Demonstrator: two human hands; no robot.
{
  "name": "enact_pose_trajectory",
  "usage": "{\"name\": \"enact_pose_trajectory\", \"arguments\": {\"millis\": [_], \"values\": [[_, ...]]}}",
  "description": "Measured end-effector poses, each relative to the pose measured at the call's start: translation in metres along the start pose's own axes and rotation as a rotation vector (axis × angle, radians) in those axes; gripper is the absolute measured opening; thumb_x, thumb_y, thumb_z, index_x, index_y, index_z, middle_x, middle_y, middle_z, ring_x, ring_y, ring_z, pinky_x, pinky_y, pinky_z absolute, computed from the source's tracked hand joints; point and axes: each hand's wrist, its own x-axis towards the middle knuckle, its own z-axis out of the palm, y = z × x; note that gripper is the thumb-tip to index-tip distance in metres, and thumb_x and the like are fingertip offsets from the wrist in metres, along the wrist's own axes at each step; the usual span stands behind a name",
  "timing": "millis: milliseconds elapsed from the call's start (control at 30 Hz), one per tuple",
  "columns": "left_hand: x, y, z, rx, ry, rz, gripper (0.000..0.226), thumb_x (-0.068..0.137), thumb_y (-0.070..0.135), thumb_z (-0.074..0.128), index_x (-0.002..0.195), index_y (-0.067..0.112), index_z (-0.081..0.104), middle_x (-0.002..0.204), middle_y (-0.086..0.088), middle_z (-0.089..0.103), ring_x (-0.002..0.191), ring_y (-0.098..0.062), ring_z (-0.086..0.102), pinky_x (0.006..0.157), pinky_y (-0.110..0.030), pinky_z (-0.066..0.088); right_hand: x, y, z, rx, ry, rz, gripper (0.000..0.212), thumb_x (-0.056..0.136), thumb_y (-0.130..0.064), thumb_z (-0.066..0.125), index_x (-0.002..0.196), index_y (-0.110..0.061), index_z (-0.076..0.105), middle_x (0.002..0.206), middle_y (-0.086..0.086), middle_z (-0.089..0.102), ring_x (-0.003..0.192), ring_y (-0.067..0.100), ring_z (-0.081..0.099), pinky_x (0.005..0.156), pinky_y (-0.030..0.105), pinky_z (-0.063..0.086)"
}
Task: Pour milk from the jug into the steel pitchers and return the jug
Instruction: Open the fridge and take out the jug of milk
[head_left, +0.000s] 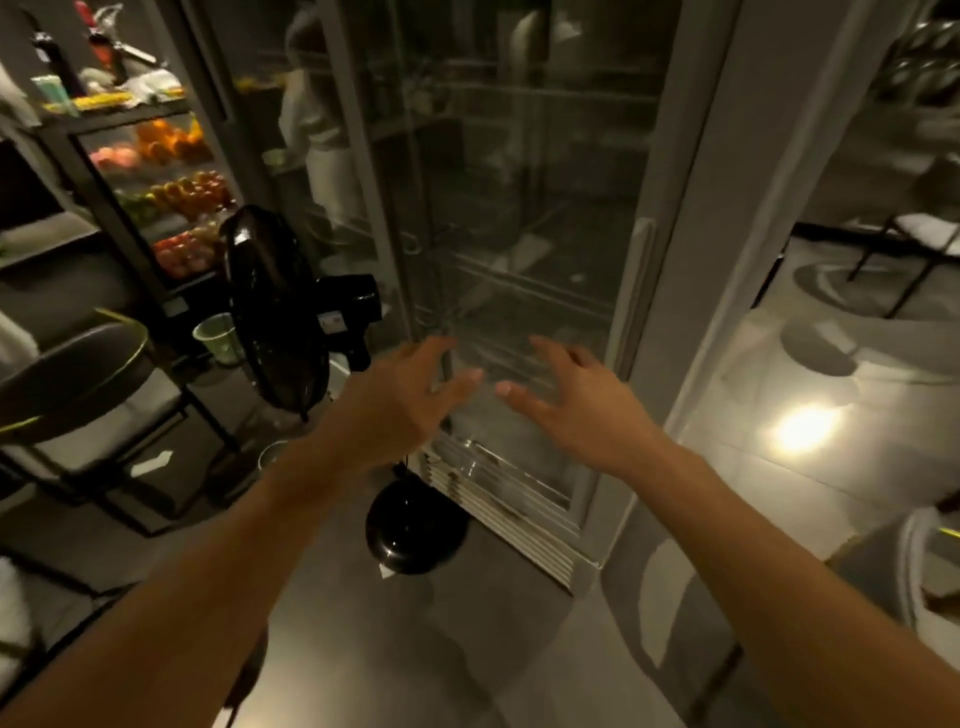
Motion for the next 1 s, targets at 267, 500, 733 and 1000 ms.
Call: {"name": "enact_pose_trajectory", "arguments": {"millis": [267,500,733,1000], "values": [[0.132,0.011,-0.012,-0.017,-0.078,0.329,0.08,0.073,0.084,0.028,0.139,0.038,0.037,0.14,-0.003,0.051,0.124,-0.025,0.052,0.103,-0.049,0.042,0.062,-0.006,-0.015,-0.035,0.182,0.231,0.088,0.073,-0.081,0.033,0.145,-0.032,0.022,0.152,0.006,0.033,0.134,0.028,0.039,0.105,0.047,0.037],[0.203,0.074,-0.002,0.027,-0.059,0.581,0.085,0.072,0.079,0.022,0.141,0.03,0.036,0.14,-0.008,0.052,0.125,-0.029,0.051,0.102,-0.05,0.043,0.091,0.021,-0.045,-0.108,0.38,0.373,0.086,0.075,-0.08,0.032,0.145,-0.032,0.021,0.148,0.005,0.037,0.124,0.028,0.049,0.097,0.05,0.044],[0.239,0.11,-0.012,0.031,-0.072,0.732,0.064,0.088,0.064,0.035,0.143,0.029,0.033,0.14,-0.009,0.048,0.126,-0.029,0.048,0.102,-0.052,0.042,0.116,0.016,-0.057,-0.124,0.528,0.399,0.074,0.079,-0.072,0.04,0.14,-0.031,0.029,0.141,0.004,0.045,0.119,0.024,0.052,0.095,0.046,0.047],[0.254,0.118,-0.044,-0.002,-0.004,0.93,0.051,0.094,0.051,0.044,0.141,0.031,0.036,0.136,-0.002,0.048,0.123,-0.021,0.049,0.1,-0.042,0.045,0.14,-0.011,-0.06,-0.037,0.695,0.44,0.08,0.077,-0.069,0.049,0.143,-0.03,0.025,0.14,0.001,0.042,0.117,0.018,0.052,0.094,0.034,0.046]]}}
